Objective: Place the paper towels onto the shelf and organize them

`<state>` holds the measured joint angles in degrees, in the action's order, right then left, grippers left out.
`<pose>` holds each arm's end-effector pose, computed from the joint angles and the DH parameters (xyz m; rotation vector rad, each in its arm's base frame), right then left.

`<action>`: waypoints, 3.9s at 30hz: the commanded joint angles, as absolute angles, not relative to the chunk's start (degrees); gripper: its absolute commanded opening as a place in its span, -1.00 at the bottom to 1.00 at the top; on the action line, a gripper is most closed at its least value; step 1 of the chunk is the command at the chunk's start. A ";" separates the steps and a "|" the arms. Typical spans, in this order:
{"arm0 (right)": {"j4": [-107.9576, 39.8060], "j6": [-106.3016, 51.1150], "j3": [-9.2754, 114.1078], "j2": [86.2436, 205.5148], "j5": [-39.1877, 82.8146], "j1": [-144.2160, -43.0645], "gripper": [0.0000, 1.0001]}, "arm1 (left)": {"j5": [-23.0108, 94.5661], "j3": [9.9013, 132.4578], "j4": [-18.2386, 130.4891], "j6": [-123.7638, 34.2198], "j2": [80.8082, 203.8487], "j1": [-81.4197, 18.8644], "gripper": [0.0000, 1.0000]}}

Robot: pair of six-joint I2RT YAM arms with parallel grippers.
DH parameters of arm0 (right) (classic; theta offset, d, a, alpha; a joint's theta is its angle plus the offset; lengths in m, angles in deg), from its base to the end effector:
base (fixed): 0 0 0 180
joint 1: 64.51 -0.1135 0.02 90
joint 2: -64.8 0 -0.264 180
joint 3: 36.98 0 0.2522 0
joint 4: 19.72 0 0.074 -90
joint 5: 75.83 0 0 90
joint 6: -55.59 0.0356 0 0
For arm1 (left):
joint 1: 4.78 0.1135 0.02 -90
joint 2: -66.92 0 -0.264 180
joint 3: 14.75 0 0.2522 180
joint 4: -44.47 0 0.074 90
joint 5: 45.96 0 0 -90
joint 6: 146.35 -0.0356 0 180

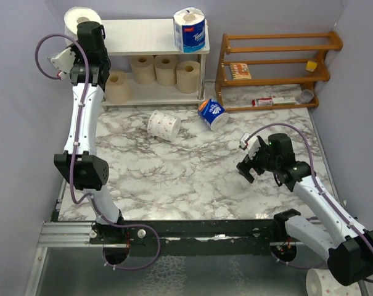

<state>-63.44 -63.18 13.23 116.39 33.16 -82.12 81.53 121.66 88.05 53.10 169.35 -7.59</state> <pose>0.1720 0.0667 0.2380 -1.0596 2.0669 0.2926 0.3874 0.0027 0.4952 -1.6702 0.6304 -0.8795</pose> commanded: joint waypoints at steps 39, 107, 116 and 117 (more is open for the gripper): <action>-62.44 -63.19 13.34 124.58 31.26 -81.01 1.00 | 63.92 118.90 67.21 12.67 158.42 -5.65 0.98; -63.99 -64.47 13.25 132.47 32.23 -81.08 1.00 | 80.10 89.11 85.64 -63.97 180.54 -45.32 0.44; -64.07 -64.55 13.21 132.29 32.45 -81.06 1.00 | 79.50 89.80 87.14 -63.10 182.36 -45.30 0.40; -64.07 -64.55 13.25 132.30 32.45 -81.06 1.00 | 79.40 89.74 87.21 -63.12 182.45 -45.27 0.39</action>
